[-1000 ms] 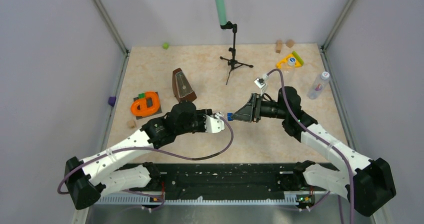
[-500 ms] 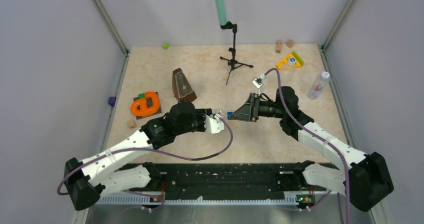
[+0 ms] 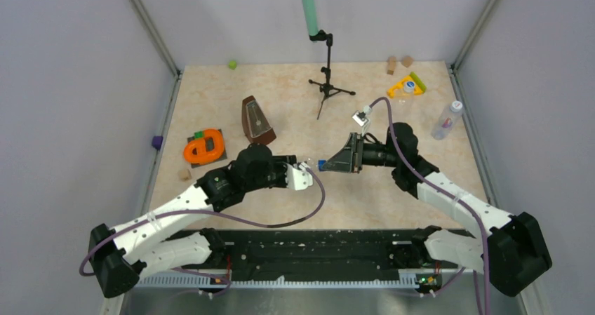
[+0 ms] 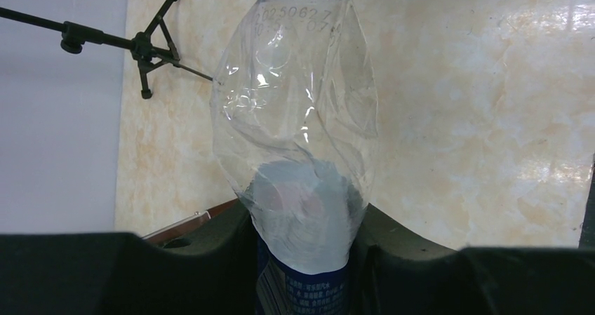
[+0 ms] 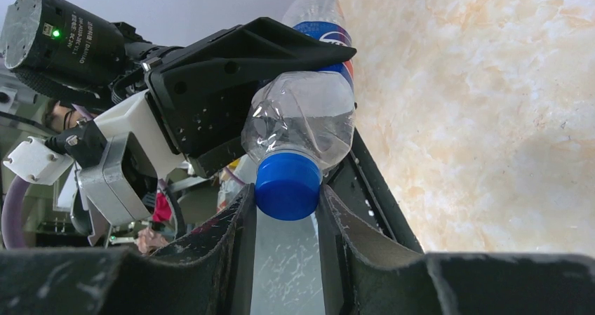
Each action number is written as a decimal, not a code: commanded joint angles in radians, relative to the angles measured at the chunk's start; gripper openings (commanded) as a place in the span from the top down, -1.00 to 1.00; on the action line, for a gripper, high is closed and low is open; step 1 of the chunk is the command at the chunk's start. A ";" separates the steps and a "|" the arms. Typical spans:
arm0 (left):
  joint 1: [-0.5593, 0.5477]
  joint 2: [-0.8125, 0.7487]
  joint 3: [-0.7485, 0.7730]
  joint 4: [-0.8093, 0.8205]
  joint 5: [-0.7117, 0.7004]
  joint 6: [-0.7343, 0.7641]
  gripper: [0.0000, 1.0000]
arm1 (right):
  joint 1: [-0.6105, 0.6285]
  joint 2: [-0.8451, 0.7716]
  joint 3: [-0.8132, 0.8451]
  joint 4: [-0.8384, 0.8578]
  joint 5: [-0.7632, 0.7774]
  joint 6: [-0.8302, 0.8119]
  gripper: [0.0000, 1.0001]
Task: Unscrew the bottle caps
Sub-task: Unscrew the bottle cap from the plastic bottle.
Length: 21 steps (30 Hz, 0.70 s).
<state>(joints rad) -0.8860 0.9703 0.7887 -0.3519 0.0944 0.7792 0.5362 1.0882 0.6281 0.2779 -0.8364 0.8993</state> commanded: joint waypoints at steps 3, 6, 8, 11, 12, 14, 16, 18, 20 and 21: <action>0.000 -0.009 0.038 0.024 0.105 -0.117 1.00 | 0.012 -0.004 0.019 -0.030 0.002 -0.113 1.00; 0.037 0.063 0.130 -0.096 0.229 -0.169 1.00 | 0.035 -0.024 0.062 -0.205 0.113 -0.266 1.00; 0.044 0.108 0.174 -0.165 0.275 -0.172 1.00 | 0.039 -0.038 0.065 -0.243 0.115 -0.332 1.00; 0.051 0.140 0.212 -0.221 0.328 -0.163 1.00 | 0.040 -0.070 0.054 -0.243 0.094 -0.390 1.00; 0.054 0.142 0.221 -0.232 0.358 -0.159 1.00 | 0.040 -0.084 0.044 -0.226 0.085 -0.402 1.00; 0.060 0.138 0.230 -0.237 0.398 -0.159 1.00 | 0.041 -0.118 0.021 -0.197 0.072 -0.426 1.00; 0.071 0.127 0.235 -0.235 0.446 -0.158 1.00 | 0.041 -0.143 -0.002 -0.171 0.055 -0.451 1.00; 0.084 0.116 0.241 -0.236 0.503 -0.161 1.00 | 0.041 -0.168 -0.025 -0.143 0.034 -0.473 1.00; 0.095 0.112 0.249 -0.243 0.550 -0.162 1.00 | 0.042 -0.202 -0.053 -0.108 0.016 -0.490 1.00; 0.098 0.112 0.254 -0.250 0.569 -0.160 1.00 | 0.042 -0.221 -0.072 -0.091 0.012 -0.500 1.00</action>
<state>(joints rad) -0.8005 1.1210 0.9741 -0.6147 0.4450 0.6422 0.5678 0.9192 0.6125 0.1059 -0.7975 0.5247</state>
